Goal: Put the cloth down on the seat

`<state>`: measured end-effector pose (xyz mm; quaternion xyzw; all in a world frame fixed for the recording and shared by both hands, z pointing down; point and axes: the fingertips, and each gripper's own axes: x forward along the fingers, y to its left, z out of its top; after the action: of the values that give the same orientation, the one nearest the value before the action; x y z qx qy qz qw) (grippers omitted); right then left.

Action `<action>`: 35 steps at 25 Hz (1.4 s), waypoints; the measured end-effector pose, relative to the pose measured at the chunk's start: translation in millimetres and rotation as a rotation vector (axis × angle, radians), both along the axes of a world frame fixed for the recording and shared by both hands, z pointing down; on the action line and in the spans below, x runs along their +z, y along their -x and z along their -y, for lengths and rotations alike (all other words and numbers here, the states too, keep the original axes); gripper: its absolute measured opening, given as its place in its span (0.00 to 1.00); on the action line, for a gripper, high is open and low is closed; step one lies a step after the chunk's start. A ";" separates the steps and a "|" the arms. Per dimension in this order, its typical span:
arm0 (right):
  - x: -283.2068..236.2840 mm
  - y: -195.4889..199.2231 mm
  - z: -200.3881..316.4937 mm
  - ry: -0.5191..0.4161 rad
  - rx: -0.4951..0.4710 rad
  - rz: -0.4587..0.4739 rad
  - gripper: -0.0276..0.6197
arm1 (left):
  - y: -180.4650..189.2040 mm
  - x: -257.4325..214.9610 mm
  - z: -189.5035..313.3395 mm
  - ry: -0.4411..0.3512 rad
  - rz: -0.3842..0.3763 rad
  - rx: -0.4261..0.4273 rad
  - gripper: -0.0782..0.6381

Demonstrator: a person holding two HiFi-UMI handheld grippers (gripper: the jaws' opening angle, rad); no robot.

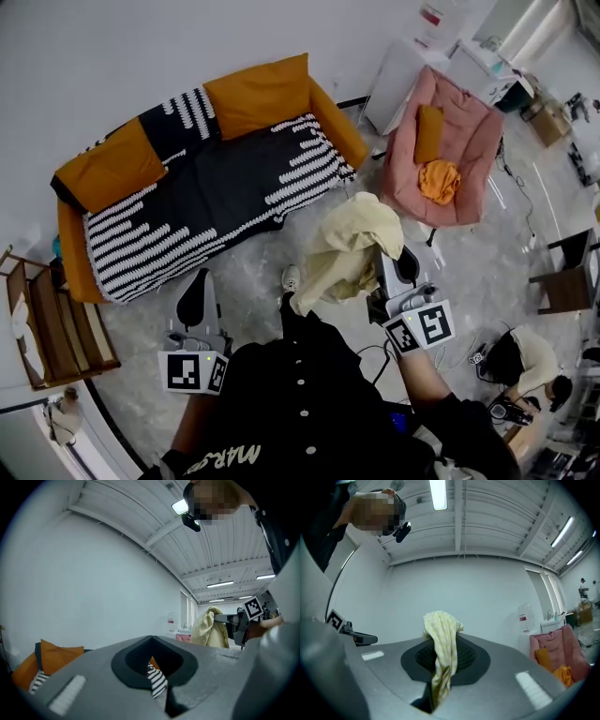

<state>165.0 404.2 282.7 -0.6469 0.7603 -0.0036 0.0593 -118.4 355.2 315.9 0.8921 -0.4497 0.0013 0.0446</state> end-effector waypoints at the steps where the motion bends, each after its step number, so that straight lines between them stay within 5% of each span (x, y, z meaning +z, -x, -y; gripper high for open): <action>1: -0.1 -1.7 8.8 -0.002 -0.005 0.000 0.12 | -1.3 0.7 7.7 0.000 0.001 -0.005 0.11; 22: -15.3 -65.1 211.1 -0.010 -0.097 0.007 0.12 | -64.1 -24.4 188.5 -0.026 -0.003 -0.095 0.11; 35: -14.1 -63.1 316.6 -0.005 -0.221 0.017 0.12 | -56.1 -12.2 242.9 0.017 -0.009 -0.243 0.11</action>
<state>228.1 87.6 268.5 -0.5589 0.8264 -0.0138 0.0666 -62.3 112.2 303.7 0.8307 -0.5541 -0.0042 0.0542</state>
